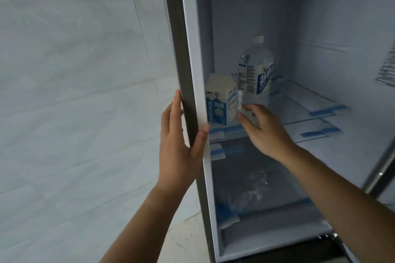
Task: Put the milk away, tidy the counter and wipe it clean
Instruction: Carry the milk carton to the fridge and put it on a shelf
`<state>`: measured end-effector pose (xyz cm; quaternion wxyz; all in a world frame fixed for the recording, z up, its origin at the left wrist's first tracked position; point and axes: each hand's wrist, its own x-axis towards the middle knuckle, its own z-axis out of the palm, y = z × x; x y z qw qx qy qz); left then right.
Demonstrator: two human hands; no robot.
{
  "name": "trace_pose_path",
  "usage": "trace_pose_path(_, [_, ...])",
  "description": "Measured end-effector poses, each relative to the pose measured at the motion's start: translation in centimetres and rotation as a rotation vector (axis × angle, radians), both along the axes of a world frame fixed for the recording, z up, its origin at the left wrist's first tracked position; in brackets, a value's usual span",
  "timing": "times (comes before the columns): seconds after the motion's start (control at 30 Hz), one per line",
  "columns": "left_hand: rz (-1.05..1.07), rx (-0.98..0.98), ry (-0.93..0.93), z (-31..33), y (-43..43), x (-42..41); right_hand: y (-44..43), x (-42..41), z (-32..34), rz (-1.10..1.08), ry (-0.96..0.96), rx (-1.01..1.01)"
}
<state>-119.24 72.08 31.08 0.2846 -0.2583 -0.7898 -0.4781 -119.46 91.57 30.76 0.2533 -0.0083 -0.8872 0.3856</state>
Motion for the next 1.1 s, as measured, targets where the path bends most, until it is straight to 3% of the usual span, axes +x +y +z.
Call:
trace_pose_path(0.27, [-0.075,-0.125,-0.108,-1.3,-2.6,3.6,-1.0,11.0,-4.7,-0.148,-0.047,0.04])
trace_pose_path(0.57, [-0.182,-0.205,-0.232,-6.7,-1.4,11.6,-0.1,25.5,-9.0,-0.336,-0.109,-0.104])
trace_pose_path(0.9, [-0.485,-0.504,-0.405,-11.1,6.3,26.2,1.3,44.8,-12.0,-0.436,-0.201,-0.075])
trace_pose_path(1.1, [-0.63,-0.547,-0.356,-14.3,12.3,37.4,3.7,56.0,-14.5,-0.456,-0.262,-0.017])
